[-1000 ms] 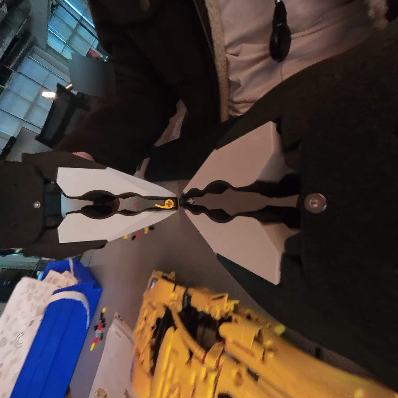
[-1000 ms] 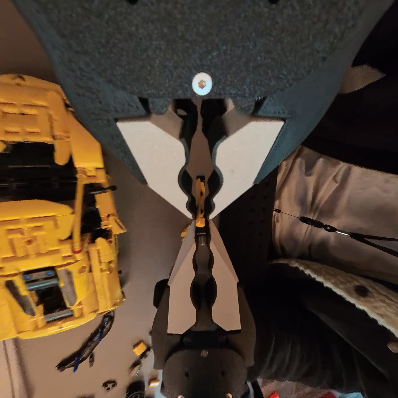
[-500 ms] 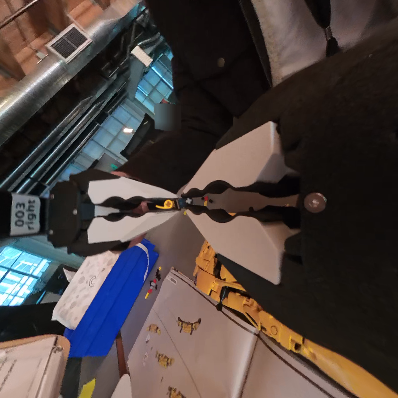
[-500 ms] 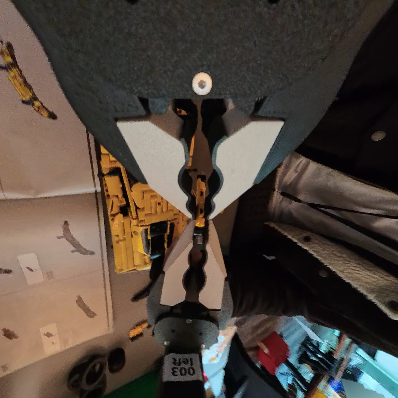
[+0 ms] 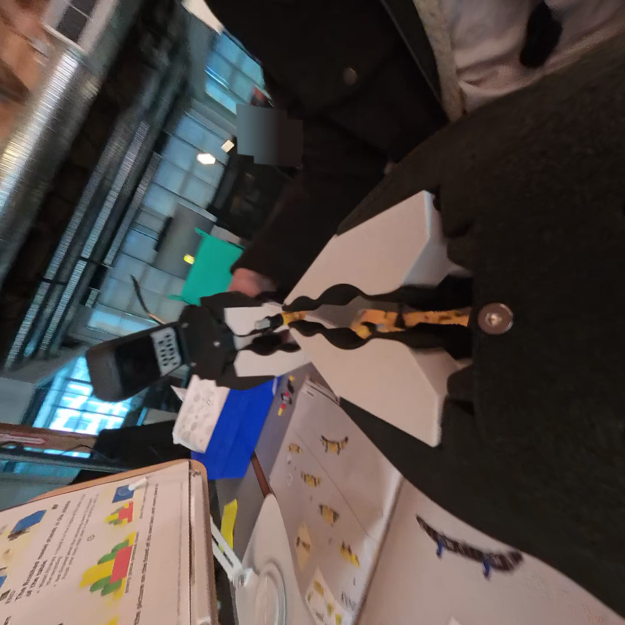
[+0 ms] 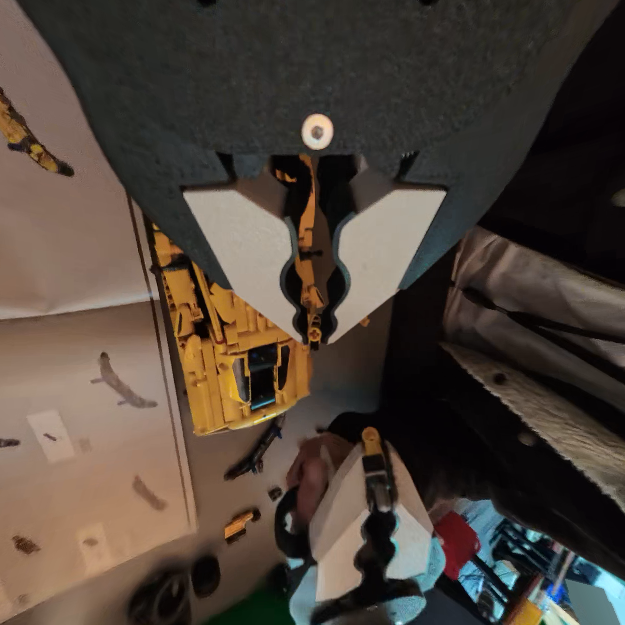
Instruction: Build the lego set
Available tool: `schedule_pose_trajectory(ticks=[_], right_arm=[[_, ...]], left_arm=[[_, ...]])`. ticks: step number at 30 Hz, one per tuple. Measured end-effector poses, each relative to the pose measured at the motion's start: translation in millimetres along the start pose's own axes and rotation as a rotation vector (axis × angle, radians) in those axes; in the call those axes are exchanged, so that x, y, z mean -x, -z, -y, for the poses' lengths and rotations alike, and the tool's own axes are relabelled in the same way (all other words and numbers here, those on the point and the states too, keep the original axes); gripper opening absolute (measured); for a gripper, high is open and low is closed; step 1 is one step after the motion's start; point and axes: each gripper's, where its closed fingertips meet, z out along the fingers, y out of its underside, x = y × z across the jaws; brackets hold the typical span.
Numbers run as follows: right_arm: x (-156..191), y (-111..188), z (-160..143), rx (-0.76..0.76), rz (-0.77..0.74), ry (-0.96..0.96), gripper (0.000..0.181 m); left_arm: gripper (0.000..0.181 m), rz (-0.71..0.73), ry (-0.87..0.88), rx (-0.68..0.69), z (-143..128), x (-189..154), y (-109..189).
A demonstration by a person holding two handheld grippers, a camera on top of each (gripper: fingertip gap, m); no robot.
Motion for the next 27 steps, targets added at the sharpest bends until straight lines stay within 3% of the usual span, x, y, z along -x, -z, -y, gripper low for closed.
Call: schedule_pose_trajectory(ticks=[5,8,12,21,27], right_arm=[[28.0,28.4,39.7,-0.434,-0.028,0.035,0.007],[34.4,34.5,34.7,-0.602,-0.067,0.048,0.006],[47.0,21.7,21.3,-0.552,-0.021,0.068,0.006],[47.8,12.1,12.7,-0.479,-0.094,0.105,0.007],[50.1,15.7,23.6,-0.559,-0.077,0.113,0.007]], left_arm=[[0.005,-0.077,0.092,-0.055,-0.3,-10.3,-6.6],[0.005,-0.097,0.115,-0.038,-11.4,-12.1,-10.1],[0.005,-0.128,0.096,0.024,-28.1,-20.8,-16.5],[0.005,-0.091,0.051,0.035,-41.1,-23.1,-13.3],[0.005,-0.031,-0.03,0.042,-42.6,-25.2,-17.6]])
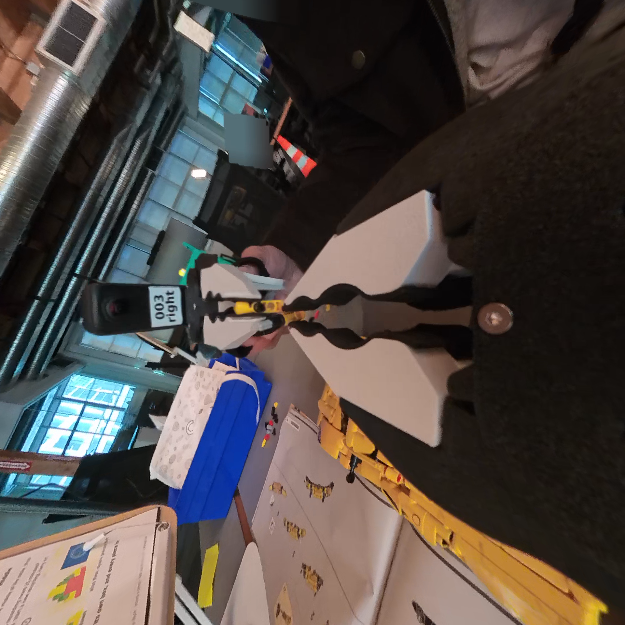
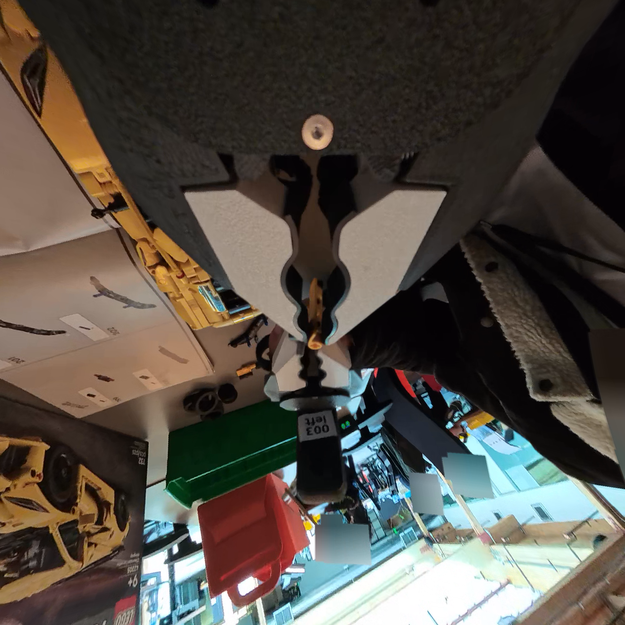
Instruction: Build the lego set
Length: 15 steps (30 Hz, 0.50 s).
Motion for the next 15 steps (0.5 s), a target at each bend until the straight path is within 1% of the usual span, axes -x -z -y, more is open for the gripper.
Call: schedule_pose_trajectory(ticks=[3,5,7,9,12,15], right_arm=[[2.7,-6.4,2.8,-0.035,0.036,-0.027,0.007],[-1.9,-2.8,5.3,-0.053,0.015,-0.028,0.007],[-6.0,1.1,9.0,-0.085,0.004,-0.051,0.007],[-11.9,0.3,6.9,-0.079,-0.022,-0.082,0.006],[-4.8,-7.8,11.1,-0.112,0.025,-0.138,0.006],[-7.5,-14.8,14.7,-0.142,-0.016,-0.122,0.006]], left_arm=[[0.005,0.006,-0.008,-0.004,-1.5,-2.6,-3.5],[0.005,0.011,-0.005,-0.025,3.0,1.0,0.6],[0.005,0.02,0.013,-0.067,8.8,5.6,5.1],[0.005,0.011,0.029,-0.121,17.1,5.8,9.5],[0.005,-0.009,0.058,-0.183,26.2,4.7,14.6],[0.005,-0.021,0.073,-0.223,31.3,4.5,18.8]])
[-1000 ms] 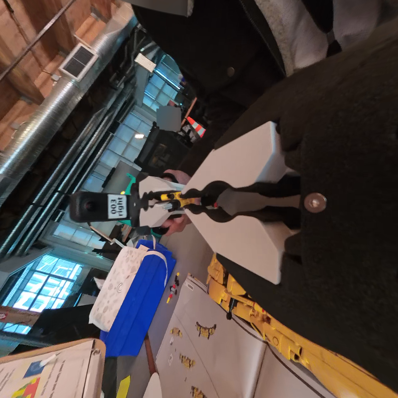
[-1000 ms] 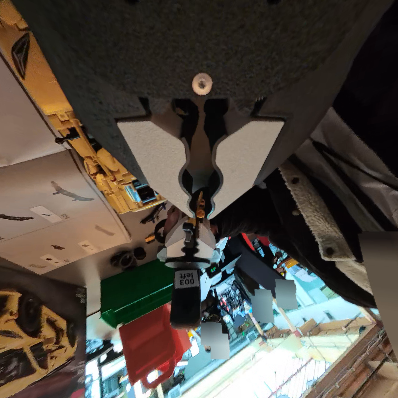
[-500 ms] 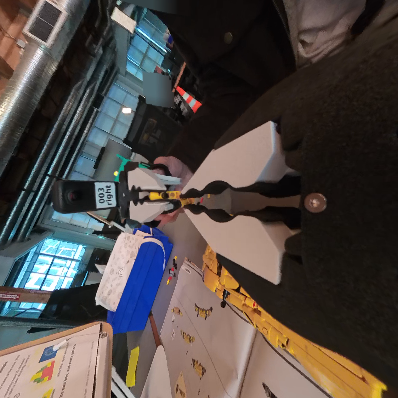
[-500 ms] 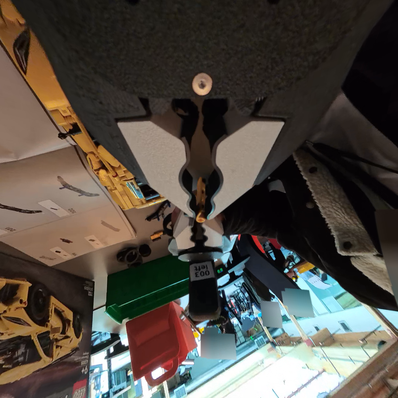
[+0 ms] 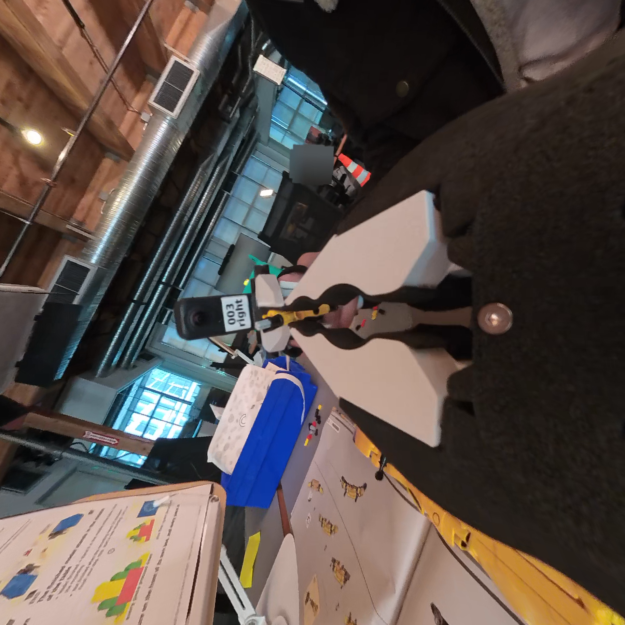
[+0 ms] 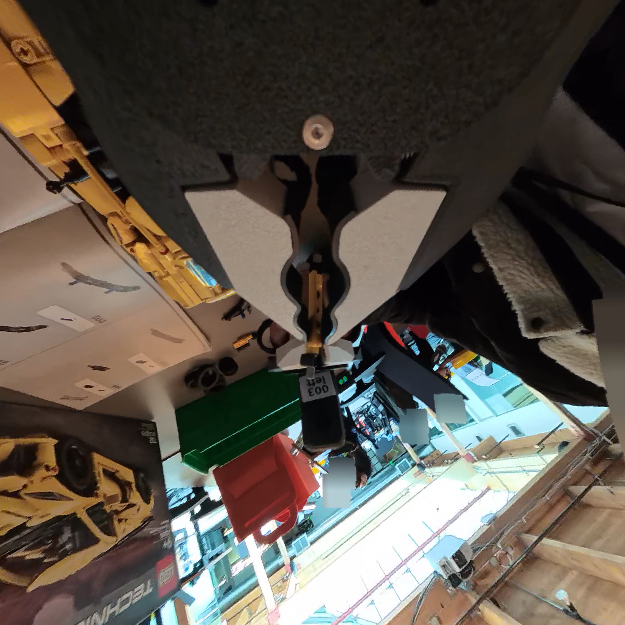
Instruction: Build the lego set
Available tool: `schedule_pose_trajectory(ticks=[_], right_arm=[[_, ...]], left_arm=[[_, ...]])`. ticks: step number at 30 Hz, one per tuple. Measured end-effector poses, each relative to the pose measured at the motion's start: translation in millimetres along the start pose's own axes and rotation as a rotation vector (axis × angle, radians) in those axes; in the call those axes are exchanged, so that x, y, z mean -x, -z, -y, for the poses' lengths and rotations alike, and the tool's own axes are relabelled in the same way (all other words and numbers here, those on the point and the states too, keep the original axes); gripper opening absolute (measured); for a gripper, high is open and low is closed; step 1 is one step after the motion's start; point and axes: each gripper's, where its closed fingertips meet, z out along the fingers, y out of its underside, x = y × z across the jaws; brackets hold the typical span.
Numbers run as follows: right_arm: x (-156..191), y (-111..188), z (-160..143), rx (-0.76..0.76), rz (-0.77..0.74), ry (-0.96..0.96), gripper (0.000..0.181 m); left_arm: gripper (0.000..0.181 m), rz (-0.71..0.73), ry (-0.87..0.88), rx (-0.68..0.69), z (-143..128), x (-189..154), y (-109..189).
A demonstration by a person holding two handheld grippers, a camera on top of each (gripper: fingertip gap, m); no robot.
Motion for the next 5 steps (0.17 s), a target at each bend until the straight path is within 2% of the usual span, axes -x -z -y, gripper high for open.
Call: schedule_pose_trajectory(ticks=[5], right_arm=[[-3.9,-6.4,4.5,-0.073,-0.018,-0.02,0.006]], left_arm=[[0.005,-0.011,0.0,-0.041,3.3,-3.6,0.4]])
